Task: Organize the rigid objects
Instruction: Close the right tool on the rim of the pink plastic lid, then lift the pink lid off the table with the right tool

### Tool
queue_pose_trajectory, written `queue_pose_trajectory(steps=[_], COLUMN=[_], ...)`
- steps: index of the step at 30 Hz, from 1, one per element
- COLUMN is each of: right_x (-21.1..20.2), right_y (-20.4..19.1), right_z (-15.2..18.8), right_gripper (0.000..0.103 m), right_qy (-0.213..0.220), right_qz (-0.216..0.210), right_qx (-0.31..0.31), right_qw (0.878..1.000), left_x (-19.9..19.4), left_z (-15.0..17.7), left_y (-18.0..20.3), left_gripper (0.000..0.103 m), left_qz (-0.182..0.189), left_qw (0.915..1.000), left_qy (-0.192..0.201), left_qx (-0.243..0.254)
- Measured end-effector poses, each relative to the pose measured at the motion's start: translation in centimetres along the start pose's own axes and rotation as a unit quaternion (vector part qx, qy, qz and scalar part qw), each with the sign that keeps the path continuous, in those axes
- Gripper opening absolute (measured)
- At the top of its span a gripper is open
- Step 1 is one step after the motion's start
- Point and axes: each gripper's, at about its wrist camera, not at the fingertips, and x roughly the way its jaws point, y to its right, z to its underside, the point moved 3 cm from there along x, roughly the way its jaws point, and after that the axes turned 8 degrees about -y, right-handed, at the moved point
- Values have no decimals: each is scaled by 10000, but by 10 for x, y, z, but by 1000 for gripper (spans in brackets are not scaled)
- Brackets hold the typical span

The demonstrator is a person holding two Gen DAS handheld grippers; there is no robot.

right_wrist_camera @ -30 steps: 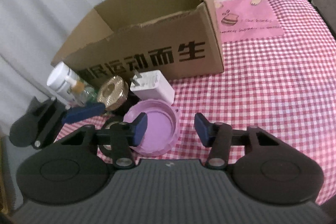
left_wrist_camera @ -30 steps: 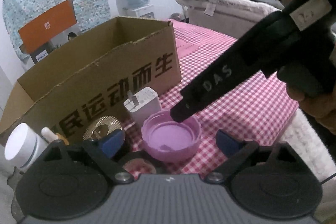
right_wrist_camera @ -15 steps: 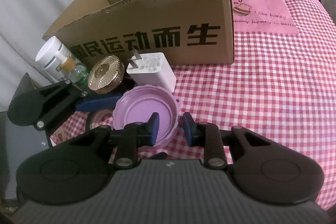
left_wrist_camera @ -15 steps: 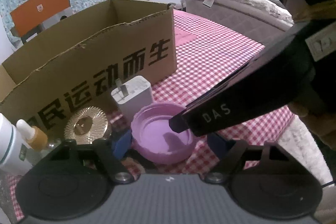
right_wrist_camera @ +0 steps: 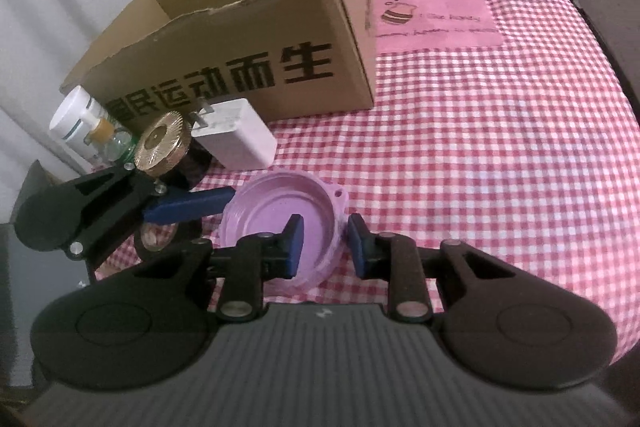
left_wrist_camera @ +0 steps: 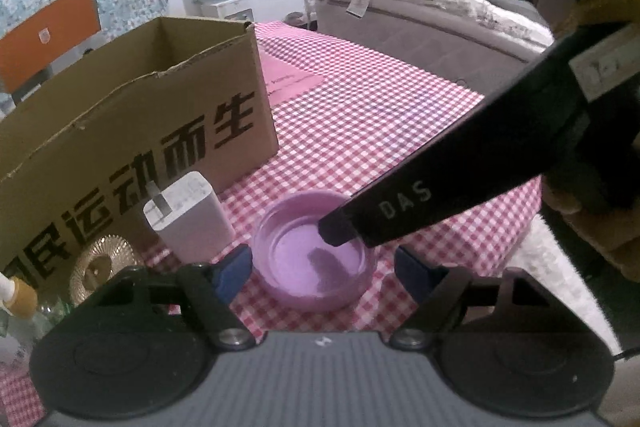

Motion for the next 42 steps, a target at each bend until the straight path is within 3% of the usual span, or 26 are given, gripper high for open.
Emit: queue_pose_trajectory(steps=[9, 21, 42], right_x=[0, -8, -9], right_y=[1, -1, 1], right_z=[1, 15, 18], right_gripper=[23, 23, 23], right_qy=[114, 84, 151], right_qz=[-83, -187, -192], right_qx=[-6, 40, 74], right_qw=[9999, 9998, 9997], left_x=[10, -4, 8], left_z=[-6, 2, -3], left_y=[-2, 10, 4], left_gripper=[76, 75, 76], left_qz=[-76, -29, -28], left_qw=[9999, 9999, 9995], left_qy=[-117, -117, -245], left_qx=[-23, -5, -196])
